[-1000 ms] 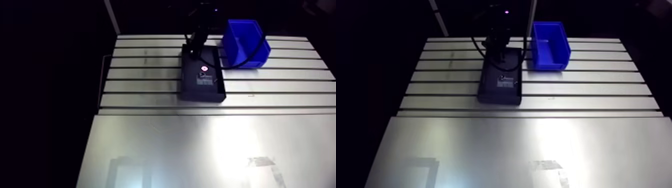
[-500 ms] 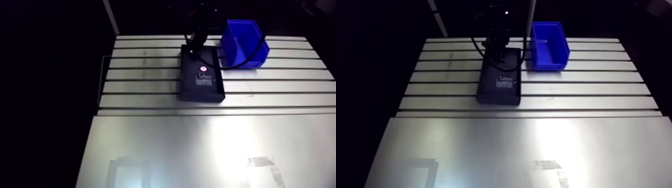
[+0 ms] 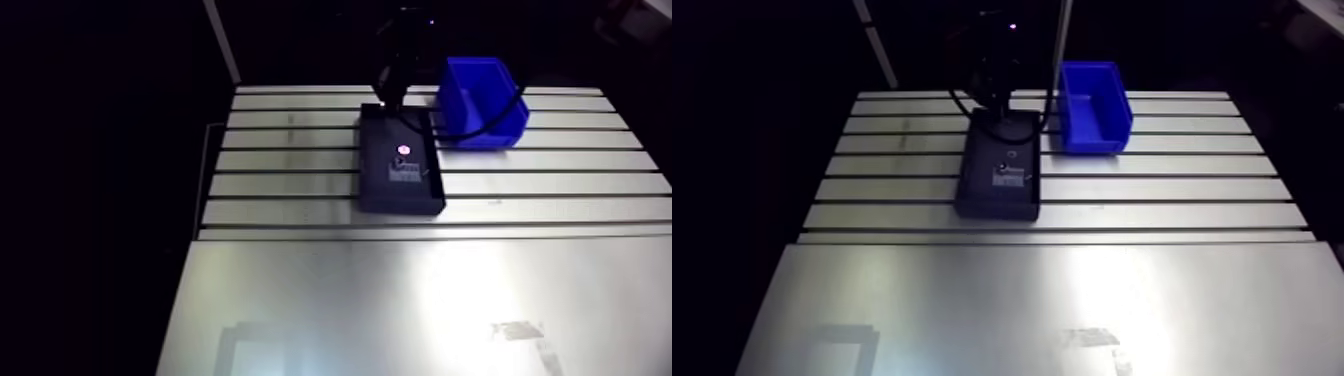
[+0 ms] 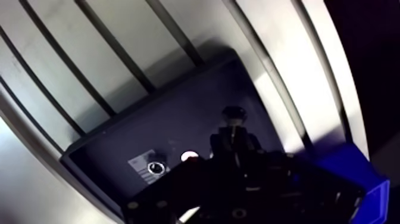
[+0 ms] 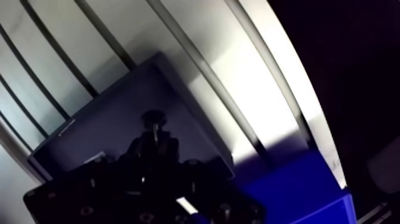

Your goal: Pick up the M10 bolt from the tray and put it into the blue bin.

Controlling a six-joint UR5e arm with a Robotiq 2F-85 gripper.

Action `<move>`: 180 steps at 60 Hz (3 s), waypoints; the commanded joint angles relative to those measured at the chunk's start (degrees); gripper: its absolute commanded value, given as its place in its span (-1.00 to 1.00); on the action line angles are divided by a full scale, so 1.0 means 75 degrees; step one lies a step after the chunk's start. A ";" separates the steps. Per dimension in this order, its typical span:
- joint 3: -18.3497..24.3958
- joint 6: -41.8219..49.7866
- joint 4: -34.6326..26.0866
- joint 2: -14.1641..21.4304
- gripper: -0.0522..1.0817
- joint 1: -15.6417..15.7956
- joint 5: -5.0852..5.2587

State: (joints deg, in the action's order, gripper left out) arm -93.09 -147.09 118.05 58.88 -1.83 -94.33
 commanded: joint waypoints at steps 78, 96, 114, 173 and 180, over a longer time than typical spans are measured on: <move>0.0057 -0.3192 -0.1367 0.1890 0.93 -0.1280 0.0149; 0.0088 -0.5399 -0.1322 0.1837 0.92 -0.1858 0.0150; 0.0377 -0.6142 -0.1297 0.1410 0.92 -0.1981 0.0104; 0.0970 -0.6262 -0.0816 -0.0083 0.90 -0.1938 0.0032; 0.0970 -0.6225 -0.0816 -0.0167 0.90 -0.1936 0.0032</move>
State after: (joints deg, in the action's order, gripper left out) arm -85.85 -194.16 111.80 58.78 -16.46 -94.06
